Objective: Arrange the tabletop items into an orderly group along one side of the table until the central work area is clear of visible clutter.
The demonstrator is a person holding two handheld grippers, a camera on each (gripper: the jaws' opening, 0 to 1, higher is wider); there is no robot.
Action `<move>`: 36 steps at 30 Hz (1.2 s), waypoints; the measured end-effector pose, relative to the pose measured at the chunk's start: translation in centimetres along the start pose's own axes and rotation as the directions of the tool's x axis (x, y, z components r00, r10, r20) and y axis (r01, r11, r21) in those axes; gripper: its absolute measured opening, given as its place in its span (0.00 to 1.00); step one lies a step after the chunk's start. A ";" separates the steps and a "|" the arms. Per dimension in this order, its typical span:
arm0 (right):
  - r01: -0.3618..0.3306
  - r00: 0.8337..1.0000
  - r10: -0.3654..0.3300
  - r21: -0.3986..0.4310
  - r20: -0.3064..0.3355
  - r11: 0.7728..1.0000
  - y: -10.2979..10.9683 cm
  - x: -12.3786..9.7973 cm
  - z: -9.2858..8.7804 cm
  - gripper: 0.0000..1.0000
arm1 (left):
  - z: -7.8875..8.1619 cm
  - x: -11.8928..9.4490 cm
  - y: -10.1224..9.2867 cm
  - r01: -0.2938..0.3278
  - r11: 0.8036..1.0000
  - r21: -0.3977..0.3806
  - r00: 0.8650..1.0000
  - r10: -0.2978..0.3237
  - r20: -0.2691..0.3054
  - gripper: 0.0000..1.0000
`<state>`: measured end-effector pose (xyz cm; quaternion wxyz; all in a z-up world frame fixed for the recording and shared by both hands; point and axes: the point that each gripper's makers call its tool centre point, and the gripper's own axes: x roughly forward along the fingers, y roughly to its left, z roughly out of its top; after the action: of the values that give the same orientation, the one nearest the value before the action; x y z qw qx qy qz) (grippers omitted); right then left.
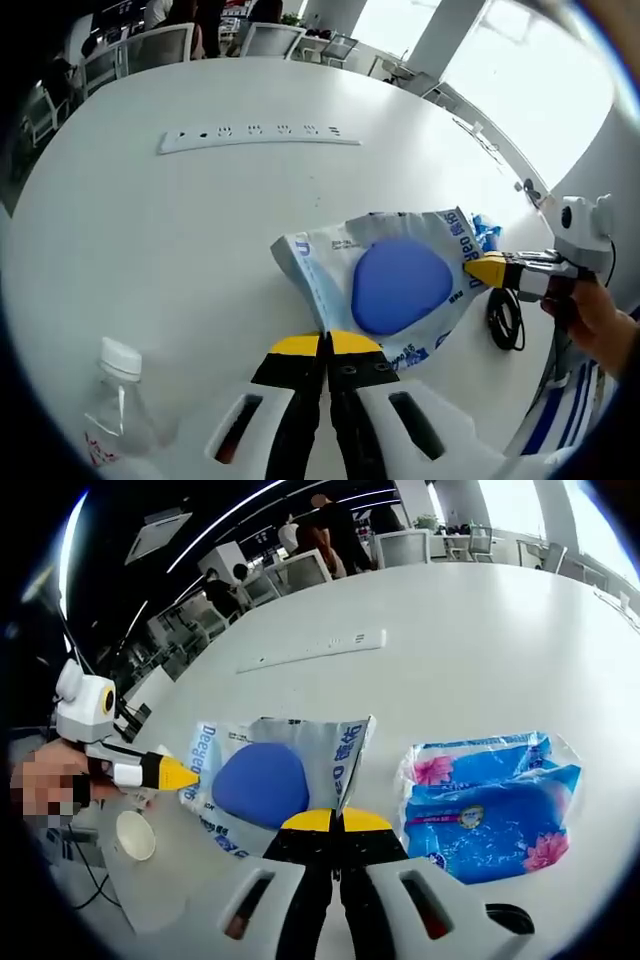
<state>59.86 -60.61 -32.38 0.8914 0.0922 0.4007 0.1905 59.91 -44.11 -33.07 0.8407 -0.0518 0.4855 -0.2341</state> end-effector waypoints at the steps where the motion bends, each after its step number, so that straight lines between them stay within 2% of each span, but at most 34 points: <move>1: 0.004 1.000 -0.004 -0.006 -0.004 1.000 -0.1 0.1 0.0 0.00 | -0.1 0.1 0.0 0.000 1.000 0.000 1.000 0.000 -0.001 0.00; 21: 0.038 0.999 -0.040 -0.066 -0.028 0.997 -0.3 0.7 -0.2 0.00 | -0.5 0.7 0.4 0.012 0.998 -0.055 1.000 -0.011 0.001 0.00; 36: 0.056 0.998 -0.058 -0.116 -0.019 0.992 0.0 0.1 0.2 0.11 | -0.6 0.7 0.3 0.019 0.998 -0.066 1.000 -0.018 0.004 0.00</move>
<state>60.11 -60.55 -32.34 0.8959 0.0270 0.4012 0.1887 59.81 -44.11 -33.99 0.8373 -0.0843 0.4908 -0.2256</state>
